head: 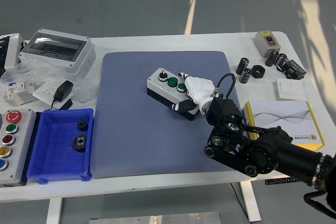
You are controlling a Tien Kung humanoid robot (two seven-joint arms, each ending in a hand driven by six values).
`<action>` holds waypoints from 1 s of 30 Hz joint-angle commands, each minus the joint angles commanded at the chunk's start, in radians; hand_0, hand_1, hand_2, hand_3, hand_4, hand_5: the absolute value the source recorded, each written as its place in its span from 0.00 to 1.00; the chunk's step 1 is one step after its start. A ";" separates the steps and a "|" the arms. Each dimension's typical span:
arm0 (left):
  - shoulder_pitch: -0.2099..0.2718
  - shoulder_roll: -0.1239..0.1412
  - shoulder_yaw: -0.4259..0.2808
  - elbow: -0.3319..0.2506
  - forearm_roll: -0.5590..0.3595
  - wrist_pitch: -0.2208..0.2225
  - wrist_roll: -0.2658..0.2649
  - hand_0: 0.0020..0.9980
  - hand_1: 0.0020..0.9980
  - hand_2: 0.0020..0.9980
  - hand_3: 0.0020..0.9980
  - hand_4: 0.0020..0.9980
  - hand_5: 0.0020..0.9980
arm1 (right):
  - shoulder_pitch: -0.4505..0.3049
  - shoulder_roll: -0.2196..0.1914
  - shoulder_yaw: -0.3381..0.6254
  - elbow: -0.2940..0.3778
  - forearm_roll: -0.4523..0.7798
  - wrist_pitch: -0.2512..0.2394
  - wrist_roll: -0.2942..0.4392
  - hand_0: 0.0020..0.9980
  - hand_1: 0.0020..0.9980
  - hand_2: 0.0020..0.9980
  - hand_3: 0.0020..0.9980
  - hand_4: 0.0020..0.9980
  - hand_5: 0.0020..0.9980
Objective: Pick up the button,place it on the desk,press the button,press the button
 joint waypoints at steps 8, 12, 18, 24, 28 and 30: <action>0.001 0.001 0.001 0.000 -0.002 0.000 -0.001 0.63 0.59 0.56 0.61 0.63 0.21 | 0.002 -0.016 -0.002 0.014 -0.021 0.006 0.018 0.07 0.30 0.38 0.41 0.07 0.00; 0.001 0.001 0.000 0.000 -0.002 0.000 -0.002 0.63 0.59 0.56 0.61 0.63 0.21 | 0.005 -0.060 0.004 0.058 0.023 0.021 0.091 0.07 0.30 0.38 0.41 0.07 0.00; 0.001 -0.001 -0.001 0.000 -0.003 -0.001 -0.003 0.63 0.59 0.56 0.61 0.63 0.21 | 0.001 -0.177 0.042 0.187 0.143 0.104 0.263 0.06 0.27 0.35 0.36 0.04 0.00; 0.001 0.001 -0.001 0.000 -0.004 0.000 -0.002 0.63 0.59 0.56 0.61 0.63 0.21 | -0.015 -0.309 0.031 0.325 0.245 0.094 0.444 0.07 0.28 0.34 0.30 0.01 0.00; 0.000 0.000 -0.002 0.000 -0.001 -0.001 -0.001 0.63 0.59 0.56 0.61 0.63 0.21 | -0.024 -0.380 -0.035 0.373 0.201 0.024 0.553 0.17 0.32 0.36 0.29 0.03 0.00; -0.001 -0.001 -0.002 0.000 0.001 -0.001 -0.001 0.63 0.59 0.56 0.61 0.63 0.21 | -0.030 -0.392 -0.070 0.371 0.154 -0.005 0.601 0.17 0.32 0.36 0.29 0.03 0.00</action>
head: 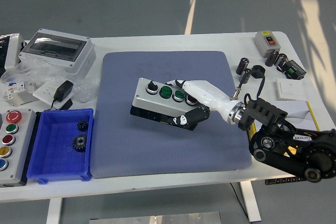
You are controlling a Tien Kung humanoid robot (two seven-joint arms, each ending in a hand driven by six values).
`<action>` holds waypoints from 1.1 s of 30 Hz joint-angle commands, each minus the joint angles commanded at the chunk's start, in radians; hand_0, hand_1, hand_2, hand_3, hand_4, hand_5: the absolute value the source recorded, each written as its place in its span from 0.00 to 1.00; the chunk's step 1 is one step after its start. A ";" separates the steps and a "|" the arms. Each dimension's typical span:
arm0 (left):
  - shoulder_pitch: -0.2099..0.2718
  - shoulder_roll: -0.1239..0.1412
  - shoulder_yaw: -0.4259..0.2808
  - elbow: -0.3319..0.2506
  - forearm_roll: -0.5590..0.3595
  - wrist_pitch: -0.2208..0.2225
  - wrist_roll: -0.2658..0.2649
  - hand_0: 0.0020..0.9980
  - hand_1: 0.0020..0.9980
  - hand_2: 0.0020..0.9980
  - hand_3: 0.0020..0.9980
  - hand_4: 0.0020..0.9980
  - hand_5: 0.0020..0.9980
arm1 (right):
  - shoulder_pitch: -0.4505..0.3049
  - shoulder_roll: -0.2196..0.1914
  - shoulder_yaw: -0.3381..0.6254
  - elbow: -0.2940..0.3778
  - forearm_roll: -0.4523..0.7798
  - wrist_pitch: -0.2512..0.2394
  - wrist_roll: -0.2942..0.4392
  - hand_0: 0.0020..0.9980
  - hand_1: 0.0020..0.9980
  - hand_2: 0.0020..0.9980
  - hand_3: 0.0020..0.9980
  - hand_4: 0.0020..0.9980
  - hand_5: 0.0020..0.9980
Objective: Pick up the button,place it on the desk,press the button,press the button
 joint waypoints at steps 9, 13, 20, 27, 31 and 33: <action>-0.001 0.000 -0.002 0.000 0.006 -0.001 0.002 0.63 0.59 0.56 0.61 0.63 0.21 | -0.006 0.001 -0.047 -0.024 -0.108 0.007 0.009 0.47 0.49 0.47 0.41 0.20 0.00; -0.003 0.001 -0.003 0.000 0.009 -0.001 0.002 0.63 0.59 0.56 0.61 0.63 0.21 | -0.003 0.001 -0.055 -0.037 -0.110 0.032 -0.011 0.58 0.57 0.55 0.52 0.15 0.00; -0.005 0.003 -0.005 0.000 0.014 -0.003 0.003 0.63 0.59 0.56 0.61 0.63 0.21 | 0.002 0.000 -0.054 -0.057 -0.066 0.065 -0.032 0.72 0.70 0.67 0.67 0.00 0.00; -0.009 0.003 -0.005 0.000 0.016 -0.003 0.003 0.63 0.59 0.56 0.61 0.63 0.21 | -0.002 -0.001 -0.044 -0.073 0.004 0.095 -0.038 0.83 0.80 0.81 0.76 0.07 0.05; -0.009 0.003 -0.005 0.000 0.017 -0.004 0.003 0.63 0.59 0.56 0.61 0.63 0.21 | -0.004 0.000 -0.042 -0.074 0.025 0.100 -0.037 0.86 0.85 0.86 0.93 0.19 0.08; -0.010 0.004 -0.005 0.000 0.018 -0.004 0.003 0.63 0.59 0.56 0.61 0.63 0.21 | -0.004 -0.001 -0.041 -0.071 0.040 0.104 -0.036 0.86 0.85 0.86 0.93 0.19 0.08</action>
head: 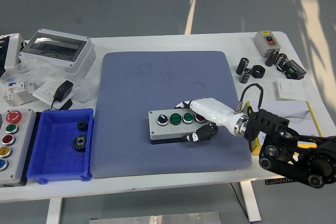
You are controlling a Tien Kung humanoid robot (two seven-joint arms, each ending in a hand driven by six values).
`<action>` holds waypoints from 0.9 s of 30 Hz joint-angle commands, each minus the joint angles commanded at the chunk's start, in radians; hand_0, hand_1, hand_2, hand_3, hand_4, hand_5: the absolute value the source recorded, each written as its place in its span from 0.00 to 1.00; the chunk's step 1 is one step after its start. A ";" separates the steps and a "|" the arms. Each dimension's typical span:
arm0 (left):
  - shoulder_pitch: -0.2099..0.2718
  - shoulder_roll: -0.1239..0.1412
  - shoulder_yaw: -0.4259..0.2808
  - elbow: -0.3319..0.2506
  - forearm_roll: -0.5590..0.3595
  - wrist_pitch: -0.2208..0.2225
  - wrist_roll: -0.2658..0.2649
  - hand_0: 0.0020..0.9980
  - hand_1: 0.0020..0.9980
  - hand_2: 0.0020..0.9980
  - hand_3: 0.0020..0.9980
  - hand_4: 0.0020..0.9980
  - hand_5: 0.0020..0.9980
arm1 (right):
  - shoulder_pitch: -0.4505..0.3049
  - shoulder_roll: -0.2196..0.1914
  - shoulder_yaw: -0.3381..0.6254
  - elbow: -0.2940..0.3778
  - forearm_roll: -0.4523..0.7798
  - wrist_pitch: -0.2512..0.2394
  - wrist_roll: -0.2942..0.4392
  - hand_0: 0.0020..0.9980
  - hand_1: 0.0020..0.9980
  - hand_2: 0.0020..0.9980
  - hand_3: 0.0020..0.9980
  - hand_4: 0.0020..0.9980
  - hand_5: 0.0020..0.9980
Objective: Pick up the button,place it on the desk,press the button,press the button
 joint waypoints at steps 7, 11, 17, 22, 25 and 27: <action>0.000 0.001 0.000 0.000 0.000 0.000 0.000 0.63 0.59 0.56 0.61 0.63 0.21 | 0.001 -0.010 0.019 0.025 0.113 0.034 0.009 0.92 0.89 0.91 0.97 0.34 0.15; 0.001 0.000 0.001 0.000 -0.001 0.000 -0.001 0.63 0.58 0.56 0.61 0.63 0.21 | 0.000 -0.015 0.034 0.037 0.186 0.059 0.012 0.94 0.91 0.91 0.97 0.36 0.15; 0.001 -0.001 0.001 0.000 0.001 -0.001 -0.001 0.63 0.58 0.56 0.61 0.63 0.21 | 0.001 -0.024 0.050 0.052 0.251 0.077 0.016 0.94 0.91 0.92 0.98 0.35 0.17; 0.001 -0.001 0.002 0.000 0.002 -0.001 -0.001 0.63 0.58 0.56 0.61 0.63 0.21 | 0.003 -0.029 0.049 0.054 0.251 0.076 0.021 0.95 0.92 0.92 0.99 0.40 0.18; 0.000 -0.001 0.002 0.000 0.002 -0.002 -0.001 0.63 0.58 0.56 0.61 0.63 0.21 | 0.004 -0.031 0.048 0.055 0.247 0.074 0.022 0.95 0.92 0.92 0.99 0.40 0.18; 0.000 -0.001 0.002 0.000 0.002 -0.002 -0.001 0.63 0.58 0.56 0.61 0.63 0.21 | 0.004 -0.034 0.047 0.058 0.246 0.072 0.024 0.95 0.92 0.92 0.99 0.40 0.18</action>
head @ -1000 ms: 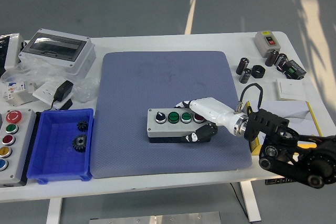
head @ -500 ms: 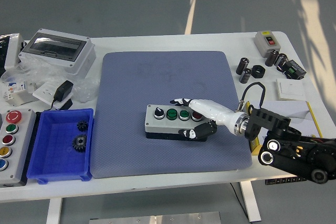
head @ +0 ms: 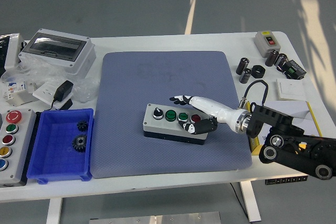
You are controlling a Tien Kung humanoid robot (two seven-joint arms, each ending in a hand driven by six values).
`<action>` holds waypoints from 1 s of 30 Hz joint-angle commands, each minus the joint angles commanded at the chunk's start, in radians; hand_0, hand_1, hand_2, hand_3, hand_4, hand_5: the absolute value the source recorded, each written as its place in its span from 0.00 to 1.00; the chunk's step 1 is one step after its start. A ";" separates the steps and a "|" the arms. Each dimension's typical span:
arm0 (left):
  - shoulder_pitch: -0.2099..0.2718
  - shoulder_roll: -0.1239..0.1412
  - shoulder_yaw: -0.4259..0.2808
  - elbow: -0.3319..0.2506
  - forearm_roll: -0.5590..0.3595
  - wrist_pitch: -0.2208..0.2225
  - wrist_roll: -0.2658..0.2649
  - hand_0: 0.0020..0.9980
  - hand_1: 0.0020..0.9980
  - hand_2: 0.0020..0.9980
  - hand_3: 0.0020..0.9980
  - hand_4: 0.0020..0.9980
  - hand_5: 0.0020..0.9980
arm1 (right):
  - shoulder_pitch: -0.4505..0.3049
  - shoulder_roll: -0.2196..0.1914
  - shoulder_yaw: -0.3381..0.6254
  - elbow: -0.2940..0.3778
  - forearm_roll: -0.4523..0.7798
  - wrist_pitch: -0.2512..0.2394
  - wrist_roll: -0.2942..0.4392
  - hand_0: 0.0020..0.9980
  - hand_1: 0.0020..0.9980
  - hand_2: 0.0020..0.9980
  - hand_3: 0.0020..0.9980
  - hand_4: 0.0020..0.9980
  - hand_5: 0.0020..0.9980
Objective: Pick up the button,place it on the desk,press the button,press the button
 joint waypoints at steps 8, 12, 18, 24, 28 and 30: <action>0.003 -0.002 0.003 0.000 -0.005 -0.001 -0.002 0.63 0.58 0.56 0.61 0.62 0.20 | -0.013 -0.051 0.060 0.083 0.030 0.010 0.027 0.95 0.92 0.92 0.99 0.43 0.17; 0.005 -0.003 0.001 0.000 -0.005 0.000 -0.001 0.63 0.58 0.56 0.61 0.62 0.20 | -0.032 -0.111 0.143 0.163 0.114 0.012 0.034 0.95 0.92 0.92 0.99 0.43 0.17; 0.007 -0.004 -0.001 0.000 -0.005 0.001 -0.001 0.63 0.58 0.56 0.61 0.62 0.20 | -0.047 -0.187 0.262 0.257 0.021 0.109 -0.119 0.95 0.92 0.92 0.99 0.45 0.18; 0.006 -0.005 0.000 0.000 -0.008 0.001 -0.001 0.63 0.58 0.56 0.61 0.61 0.19 | -0.040 -0.215 0.377 0.311 0.008 0.310 -0.308 0.95 0.92 0.91 0.98 0.45 0.16; 0.007 -0.003 0.001 0.000 -0.010 0.002 0.001 0.63 0.58 0.55 0.61 0.61 0.19 | -0.020 -0.216 0.410 0.314 0.043 0.430 -0.411 0.49 0.64 0.68 0.81 0.41 0.17; 0.008 -0.002 0.000 0.000 -0.009 0.003 0.002 0.63 0.58 0.55 0.61 0.61 0.19 | -0.011 -0.212 0.409 0.314 0.055 0.472 -0.448 0.49 0.64 0.68 0.81 0.41 0.17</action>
